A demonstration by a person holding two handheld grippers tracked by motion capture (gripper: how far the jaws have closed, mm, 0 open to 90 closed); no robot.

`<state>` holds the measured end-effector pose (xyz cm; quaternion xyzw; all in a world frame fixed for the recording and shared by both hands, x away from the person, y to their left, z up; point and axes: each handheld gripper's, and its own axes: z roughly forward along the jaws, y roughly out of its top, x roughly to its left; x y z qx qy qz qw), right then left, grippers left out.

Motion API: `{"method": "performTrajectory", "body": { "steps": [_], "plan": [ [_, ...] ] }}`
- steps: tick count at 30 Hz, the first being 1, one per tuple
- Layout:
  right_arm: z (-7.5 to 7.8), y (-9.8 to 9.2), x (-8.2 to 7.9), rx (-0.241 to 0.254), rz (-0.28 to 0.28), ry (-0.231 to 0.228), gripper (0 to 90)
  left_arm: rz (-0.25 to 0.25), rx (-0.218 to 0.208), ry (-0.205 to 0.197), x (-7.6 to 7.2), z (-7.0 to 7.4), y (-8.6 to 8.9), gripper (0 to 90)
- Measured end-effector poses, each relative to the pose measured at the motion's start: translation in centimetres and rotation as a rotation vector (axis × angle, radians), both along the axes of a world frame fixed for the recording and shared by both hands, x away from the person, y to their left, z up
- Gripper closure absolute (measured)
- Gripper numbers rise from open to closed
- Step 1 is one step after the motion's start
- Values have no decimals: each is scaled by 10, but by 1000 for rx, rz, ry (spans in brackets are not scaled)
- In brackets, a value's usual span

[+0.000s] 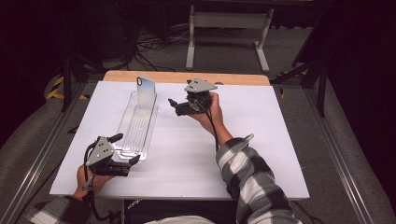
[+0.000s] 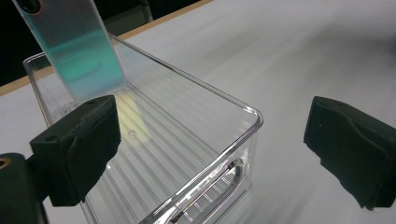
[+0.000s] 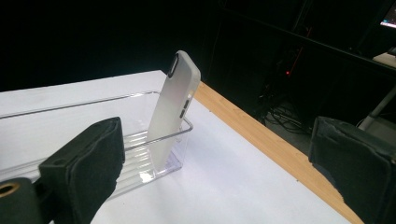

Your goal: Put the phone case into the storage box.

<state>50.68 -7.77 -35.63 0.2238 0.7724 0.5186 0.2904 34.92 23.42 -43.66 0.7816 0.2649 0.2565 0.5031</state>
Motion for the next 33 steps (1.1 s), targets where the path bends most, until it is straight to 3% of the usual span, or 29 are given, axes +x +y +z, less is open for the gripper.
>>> {"method": "performTrajectory", "body": {
  "steps": [16, 33],
  "plan": [
    [3, -10, -13, -21, 6, -31, 47, -10, 18, 10, 0, 0, -1, 47],
    [7, -23, -26, -10, 9, -60, 53, -2, 7, 2, 0, -1, -2, 45]
  ]
}}
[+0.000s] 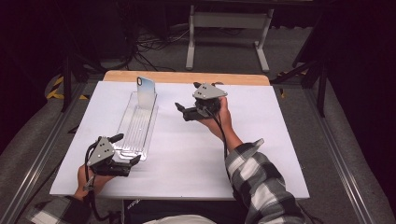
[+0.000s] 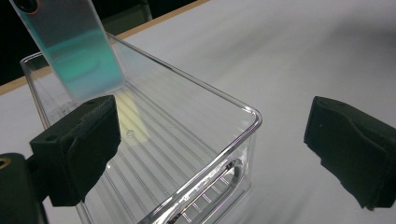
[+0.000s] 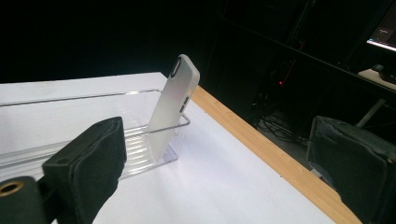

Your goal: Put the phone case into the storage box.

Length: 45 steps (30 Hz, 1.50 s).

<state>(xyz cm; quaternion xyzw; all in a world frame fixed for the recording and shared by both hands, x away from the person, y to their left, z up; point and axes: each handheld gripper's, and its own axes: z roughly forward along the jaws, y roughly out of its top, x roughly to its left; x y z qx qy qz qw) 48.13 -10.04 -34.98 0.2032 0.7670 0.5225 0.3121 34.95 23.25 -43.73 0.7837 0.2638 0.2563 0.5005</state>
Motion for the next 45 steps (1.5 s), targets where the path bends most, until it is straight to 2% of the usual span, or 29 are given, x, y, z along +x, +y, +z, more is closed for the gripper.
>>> {"method": "performTrajectory", "body": {
  "steps": [8, 23, 35, 45],
  "plan": [
    [0, -6, -5, 2, 1, -15, 52, -1, 7, 3, 0, 0, 0, 44],
    [2, -21, -10, 25, -10, -1, 52, -3, 11, 10, 0, 0, 0, 42],
    [-2, -29, -23, 1, 2, -32, 56, -4, 16, 4, 0, 0, -1, 41],
    [-2, -34, -35, 5, 7, -49, 58, -6, 10, 1, -1, 0, -2, 41]
  ]
}}
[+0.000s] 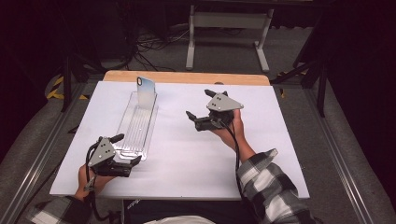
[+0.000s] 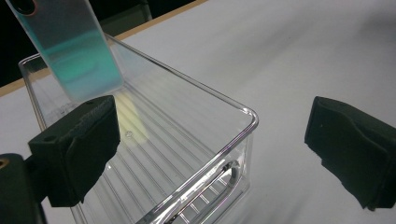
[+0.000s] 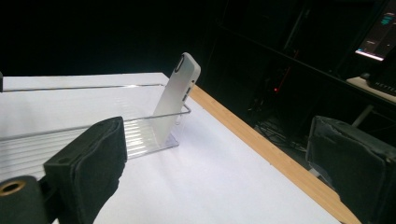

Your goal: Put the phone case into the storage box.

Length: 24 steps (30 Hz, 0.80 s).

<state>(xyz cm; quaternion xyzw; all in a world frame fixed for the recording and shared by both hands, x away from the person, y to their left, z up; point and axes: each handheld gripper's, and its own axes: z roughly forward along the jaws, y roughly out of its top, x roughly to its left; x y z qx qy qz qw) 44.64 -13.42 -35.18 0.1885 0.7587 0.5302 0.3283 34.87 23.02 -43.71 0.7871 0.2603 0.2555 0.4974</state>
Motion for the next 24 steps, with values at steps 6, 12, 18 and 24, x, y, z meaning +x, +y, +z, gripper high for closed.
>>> {"method": "performTrajectory", "body": {
  "steps": [6, 12, 18, 24],
  "plan": [
    [-2, -4, -8, 8, 0, -13, 58, -4, 12, -4, -1, 1, -2, 41],
    [-2, -7, -13, 19, 4, -16, 59, 3, 15, -9, -1, 1, -1, 41],
    [-5, -9, -19, 36, 11, -7, 59, -2, 8, 3, -1, 0, -3, 41],
    [-9, -13, -23, 39, 13, 0, 57, -5, 7, 4, -1, 0, -3, 41]
  ]
}}
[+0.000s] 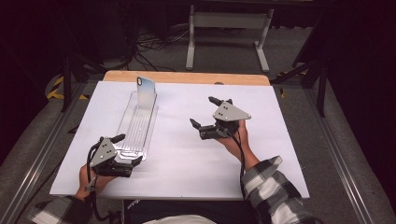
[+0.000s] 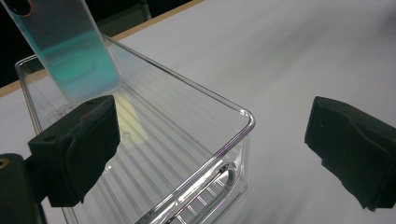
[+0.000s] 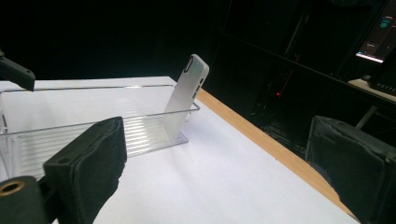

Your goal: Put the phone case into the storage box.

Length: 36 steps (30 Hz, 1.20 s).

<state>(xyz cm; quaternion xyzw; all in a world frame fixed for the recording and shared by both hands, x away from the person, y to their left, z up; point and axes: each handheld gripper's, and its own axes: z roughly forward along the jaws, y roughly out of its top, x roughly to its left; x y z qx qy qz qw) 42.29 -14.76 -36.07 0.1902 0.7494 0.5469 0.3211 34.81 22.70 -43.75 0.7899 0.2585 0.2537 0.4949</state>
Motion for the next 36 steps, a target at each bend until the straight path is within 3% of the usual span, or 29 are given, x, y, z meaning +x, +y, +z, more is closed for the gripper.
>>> {"method": "performTrajectory", "body": {
  "steps": [19, 36],
  "plan": [
    [-7, -14, -13, 0, -16, -9, 56, 2, 11, -12, 0, 1, 1, 41],
    [-22, -14, -24, -10, -6, 0, 57, 2, 16, -15, 0, 1, 0, 40]
  ]
}}
